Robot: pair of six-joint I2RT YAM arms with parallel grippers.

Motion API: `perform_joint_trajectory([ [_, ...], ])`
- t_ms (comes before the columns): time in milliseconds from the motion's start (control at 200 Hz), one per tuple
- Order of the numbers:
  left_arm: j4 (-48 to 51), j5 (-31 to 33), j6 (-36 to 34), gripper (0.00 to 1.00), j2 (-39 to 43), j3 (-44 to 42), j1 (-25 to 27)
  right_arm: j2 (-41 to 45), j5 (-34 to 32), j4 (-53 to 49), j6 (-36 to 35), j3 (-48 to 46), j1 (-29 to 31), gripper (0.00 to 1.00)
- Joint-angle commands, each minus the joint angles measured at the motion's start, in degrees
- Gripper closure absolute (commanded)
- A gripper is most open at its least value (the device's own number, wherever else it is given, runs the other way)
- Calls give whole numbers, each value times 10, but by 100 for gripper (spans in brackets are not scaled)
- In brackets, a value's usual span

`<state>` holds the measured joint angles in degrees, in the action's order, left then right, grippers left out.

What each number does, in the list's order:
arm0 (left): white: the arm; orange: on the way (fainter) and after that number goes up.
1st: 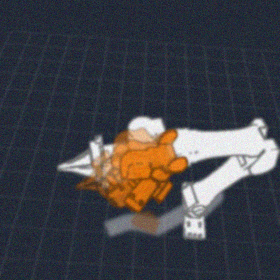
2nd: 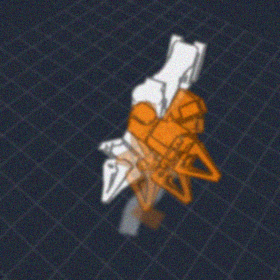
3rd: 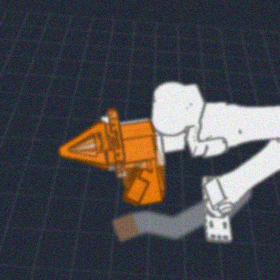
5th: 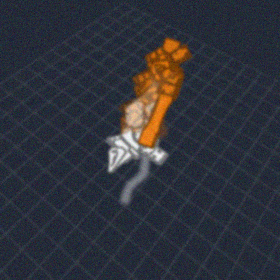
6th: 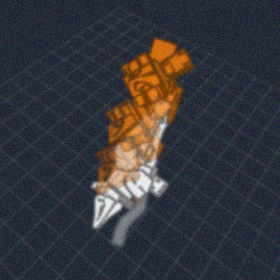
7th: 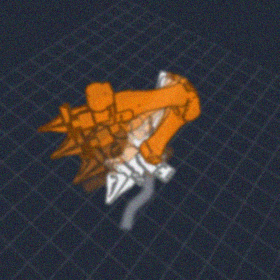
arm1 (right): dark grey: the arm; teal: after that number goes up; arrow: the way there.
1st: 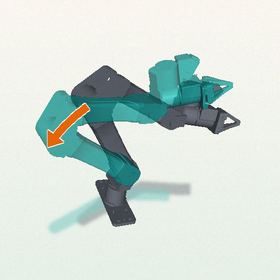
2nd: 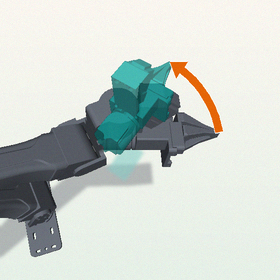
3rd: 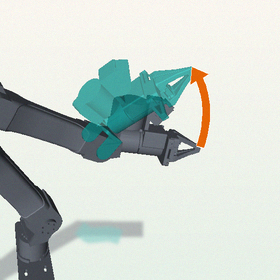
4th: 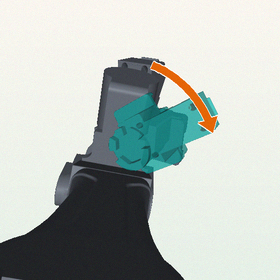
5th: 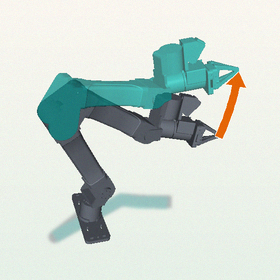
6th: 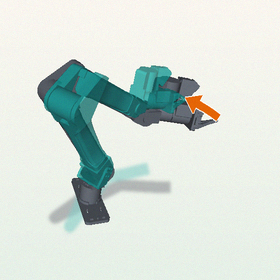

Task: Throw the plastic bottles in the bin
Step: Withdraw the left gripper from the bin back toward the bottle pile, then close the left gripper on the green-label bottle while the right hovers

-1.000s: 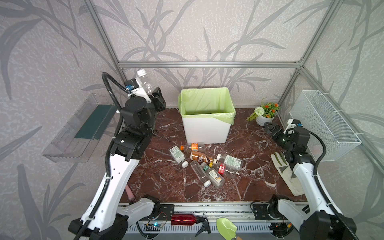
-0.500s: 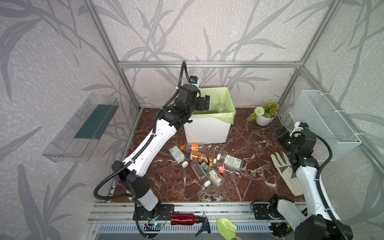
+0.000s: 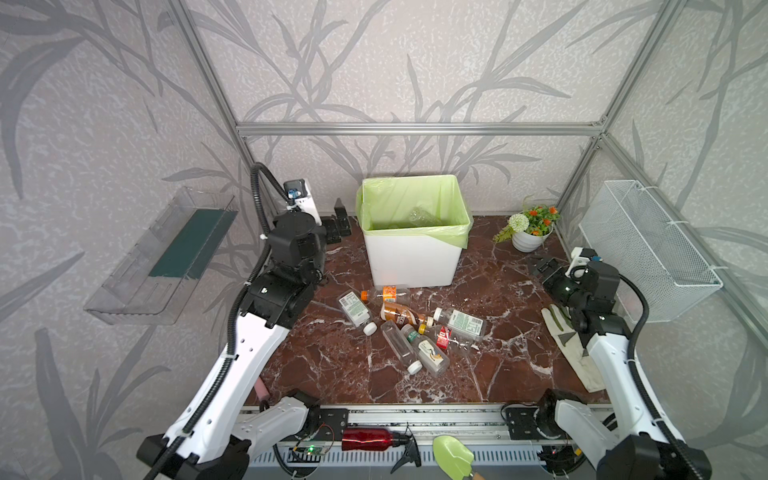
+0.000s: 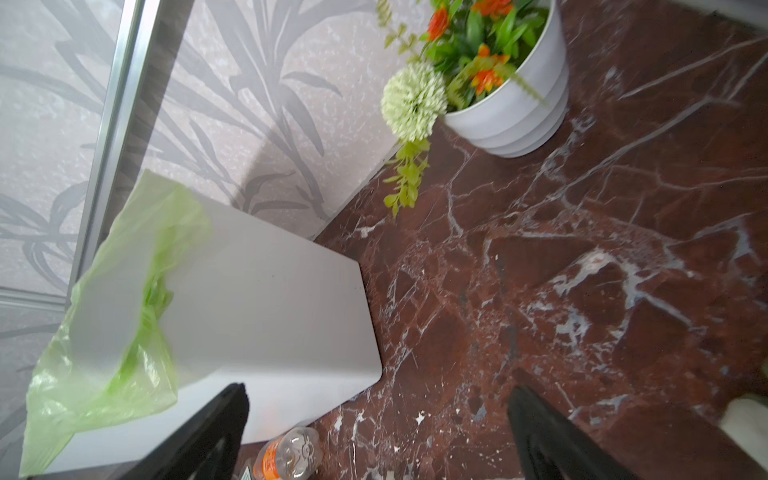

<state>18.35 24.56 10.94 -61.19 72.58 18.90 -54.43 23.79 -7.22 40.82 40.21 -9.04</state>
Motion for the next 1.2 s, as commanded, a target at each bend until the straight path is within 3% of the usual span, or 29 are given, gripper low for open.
perform_joint_trajectory([
  [0,41,-9,73,1,43,-58,-48,-3,-24,-55,-28,2,48,2],
  [140,69,-38,123,1,67,-130,-89,-11,-60,-44,-21,-21,122,3],
  [295,87,-63,181,1,87,-207,-117,-20,-96,-63,-69,-35,190,3],
  [445,120,-86,252,1,84,-269,-119,-20,-110,-55,-58,-64,197,3],
  [660,91,-179,369,7,44,-360,-100,-17,-145,-23,-28,-78,197,1],
  [870,70,-138,387,6,-28,-347,-34,-21,-185,-27,-27,-78,196,0],
  [1200,93,-116,363,6,-163,-267,6,-11,-205,-25,-23,-89,182,1],
])
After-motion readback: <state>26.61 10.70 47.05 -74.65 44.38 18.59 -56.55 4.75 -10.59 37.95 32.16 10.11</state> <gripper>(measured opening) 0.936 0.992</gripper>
